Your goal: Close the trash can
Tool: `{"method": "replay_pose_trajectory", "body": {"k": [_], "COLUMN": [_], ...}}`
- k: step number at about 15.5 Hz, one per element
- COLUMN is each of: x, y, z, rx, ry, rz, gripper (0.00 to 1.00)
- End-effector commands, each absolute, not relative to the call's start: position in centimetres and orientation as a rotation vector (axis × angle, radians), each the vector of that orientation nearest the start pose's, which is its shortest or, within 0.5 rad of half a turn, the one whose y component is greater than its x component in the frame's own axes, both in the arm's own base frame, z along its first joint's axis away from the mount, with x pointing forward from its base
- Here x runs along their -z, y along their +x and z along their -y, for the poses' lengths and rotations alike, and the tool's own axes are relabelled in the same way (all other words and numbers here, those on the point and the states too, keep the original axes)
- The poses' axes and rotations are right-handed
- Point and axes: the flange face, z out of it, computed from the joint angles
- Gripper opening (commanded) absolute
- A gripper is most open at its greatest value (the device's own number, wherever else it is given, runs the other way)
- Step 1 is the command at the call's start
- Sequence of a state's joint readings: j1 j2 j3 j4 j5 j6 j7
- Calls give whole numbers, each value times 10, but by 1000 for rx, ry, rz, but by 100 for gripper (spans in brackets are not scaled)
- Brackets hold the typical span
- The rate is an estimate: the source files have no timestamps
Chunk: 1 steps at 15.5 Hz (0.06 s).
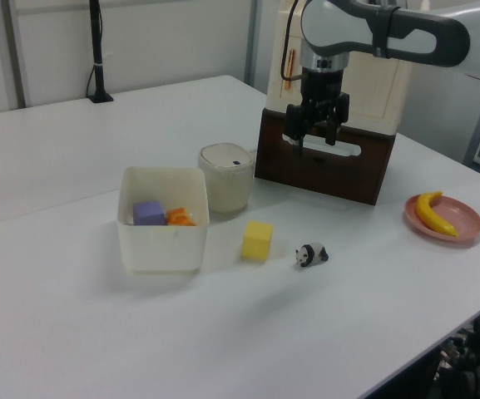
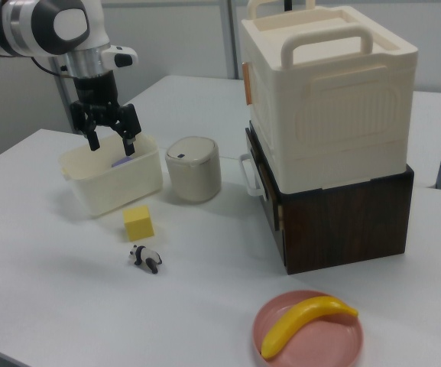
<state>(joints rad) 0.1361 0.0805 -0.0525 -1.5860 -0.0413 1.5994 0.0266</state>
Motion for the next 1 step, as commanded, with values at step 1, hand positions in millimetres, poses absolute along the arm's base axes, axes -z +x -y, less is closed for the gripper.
{"method": "replay_pose_trajectory", "body": {"k": [1], "x": [-574], "y": [578], "z": [-47], "rx": [-36], "ry": [-3143], "rz": [104], "gripper": [100]}}
